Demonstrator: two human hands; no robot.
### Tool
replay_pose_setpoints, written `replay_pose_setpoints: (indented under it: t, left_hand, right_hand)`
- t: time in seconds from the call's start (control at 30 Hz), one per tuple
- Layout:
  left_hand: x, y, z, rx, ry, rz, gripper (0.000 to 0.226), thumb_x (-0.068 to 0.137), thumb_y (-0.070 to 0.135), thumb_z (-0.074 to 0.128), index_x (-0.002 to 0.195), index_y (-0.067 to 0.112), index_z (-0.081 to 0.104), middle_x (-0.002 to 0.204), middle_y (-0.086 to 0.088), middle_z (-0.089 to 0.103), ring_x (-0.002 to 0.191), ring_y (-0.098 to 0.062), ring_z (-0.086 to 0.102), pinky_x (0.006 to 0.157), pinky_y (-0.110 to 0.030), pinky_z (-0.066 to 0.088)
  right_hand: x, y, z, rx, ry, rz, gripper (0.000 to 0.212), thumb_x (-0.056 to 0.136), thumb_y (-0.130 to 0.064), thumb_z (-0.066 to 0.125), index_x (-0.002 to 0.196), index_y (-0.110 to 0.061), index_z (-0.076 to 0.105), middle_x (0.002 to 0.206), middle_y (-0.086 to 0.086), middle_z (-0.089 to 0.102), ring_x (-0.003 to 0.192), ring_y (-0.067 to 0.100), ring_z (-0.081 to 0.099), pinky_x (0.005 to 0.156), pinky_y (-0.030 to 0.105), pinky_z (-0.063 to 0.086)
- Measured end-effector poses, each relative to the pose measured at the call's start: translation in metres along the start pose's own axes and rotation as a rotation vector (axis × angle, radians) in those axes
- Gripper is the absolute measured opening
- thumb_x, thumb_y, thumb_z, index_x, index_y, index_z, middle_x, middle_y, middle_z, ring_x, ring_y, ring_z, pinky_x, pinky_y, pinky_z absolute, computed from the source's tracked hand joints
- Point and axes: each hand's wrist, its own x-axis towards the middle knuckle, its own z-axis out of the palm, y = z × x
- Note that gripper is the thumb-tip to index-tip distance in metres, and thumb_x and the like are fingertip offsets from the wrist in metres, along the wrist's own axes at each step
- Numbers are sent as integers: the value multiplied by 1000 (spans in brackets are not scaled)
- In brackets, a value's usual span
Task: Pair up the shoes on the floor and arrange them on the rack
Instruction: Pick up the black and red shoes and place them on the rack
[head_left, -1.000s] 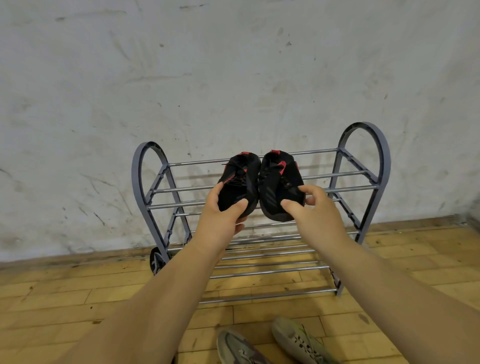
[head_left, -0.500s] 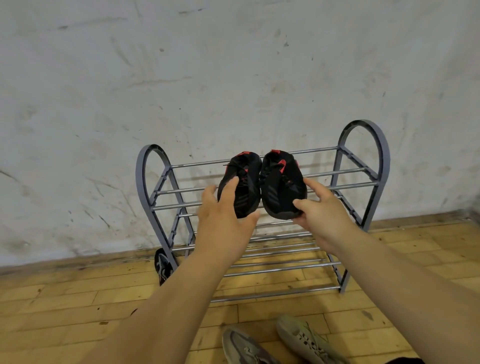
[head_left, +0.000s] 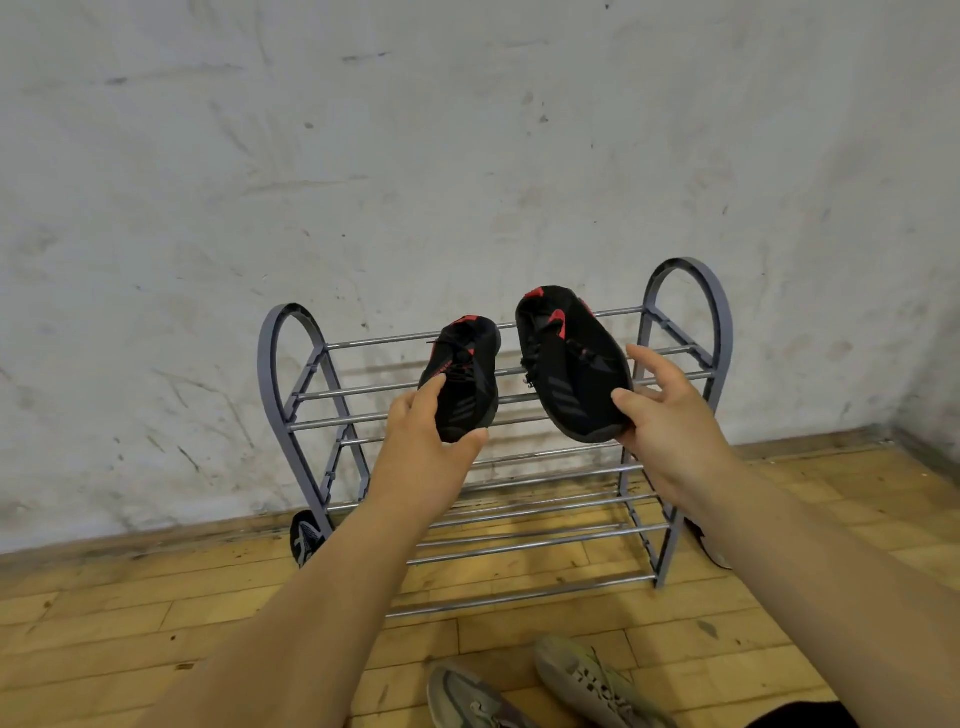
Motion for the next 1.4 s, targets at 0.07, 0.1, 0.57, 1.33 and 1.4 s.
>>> replay_pose_setpoints:
  t: [0.07,0.1,0.57,1.33,1.4]
  left_hand:
    - [-2,2,-3,13,36,36,80,92,50,70,159,38,28,156,4,31,139,-20,43,108,-34,43]
    - [-5,7,-7,23,68,67,80,91,52,69,158,40,28,157,6,30,143,-21,39,113,-38,42]
    - [-62,56,-74,448,111,561,68,98,63,45,159,38,29,154,4,44,144,-19,33,120,-53,30]
    - [-42,-47,-127,81,-265,103,59,108,23,50,141,71,40,128,24,68,113,-3,67,98,-25,50]
    - [-38,-58,-132,82,-196,51,60,108,26,50,146,69,34,125,13,69,110,-10,68,94,-28,52]
  right_hand:
    - [-4,-8,-7,4,-19,-35,53,104,-2,53,145,-36,50,110,4,76,98,17,76,76,31,62]
    - [-6,-14,-10,-6,-39,-55,51,104,-4,53,143,-37,51,107,1,77,98,16,76,76,30,61]
    - [-45,-40,-5,-121,-357,-165,35,103,-17,59,123,-42,70,112,6,77,102,25,76,87,42,61]
    - [-5,14,84,-145,-203,24,16,101,-37,62,114,-38,71,113,-10,72,109,22,67,93,37,53]
    - [-3,20,94,-167,-208,60,28,103,-39,58,130,-40,65,129,-9,64,116,22,62,93,36,52]
